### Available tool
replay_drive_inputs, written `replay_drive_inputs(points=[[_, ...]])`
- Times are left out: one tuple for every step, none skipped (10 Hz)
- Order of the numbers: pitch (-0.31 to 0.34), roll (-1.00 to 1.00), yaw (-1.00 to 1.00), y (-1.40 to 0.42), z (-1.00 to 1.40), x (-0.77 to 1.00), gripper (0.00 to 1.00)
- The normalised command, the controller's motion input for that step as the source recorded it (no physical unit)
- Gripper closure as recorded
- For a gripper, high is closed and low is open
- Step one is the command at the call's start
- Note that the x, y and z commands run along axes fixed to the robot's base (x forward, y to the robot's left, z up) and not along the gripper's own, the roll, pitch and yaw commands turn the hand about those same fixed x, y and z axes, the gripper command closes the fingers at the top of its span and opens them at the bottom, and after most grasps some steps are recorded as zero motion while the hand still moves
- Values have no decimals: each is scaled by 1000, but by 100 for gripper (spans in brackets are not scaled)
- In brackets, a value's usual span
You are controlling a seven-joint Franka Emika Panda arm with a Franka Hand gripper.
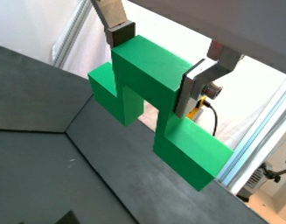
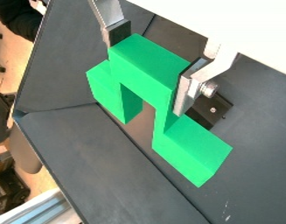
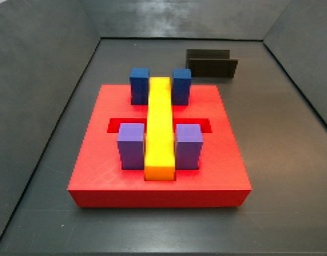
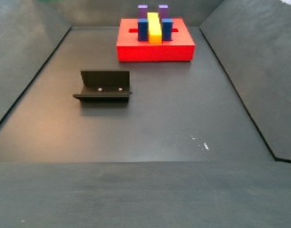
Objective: Pick up the green object. Move up. Place the green object on the fixture. Regrasp the green object. Move to above the board. Insert the green object.
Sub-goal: Move to above the board.
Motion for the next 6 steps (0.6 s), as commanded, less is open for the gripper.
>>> replay_drive_inputs(points=[[-68, -1000, -80, -1400, 291, -1074, 100], [-88, -1000, -76, -1400, 320, -1108, 100], [-102, -1000, -73, -1400, 321, -1184, 100], [-112, -1000, -71, -1400, 294, -1258, 100], [-113, -1000, -75, -1400, 308, -1267, 100], [-121, -1000, -76, -805, 173, -776, 100]])
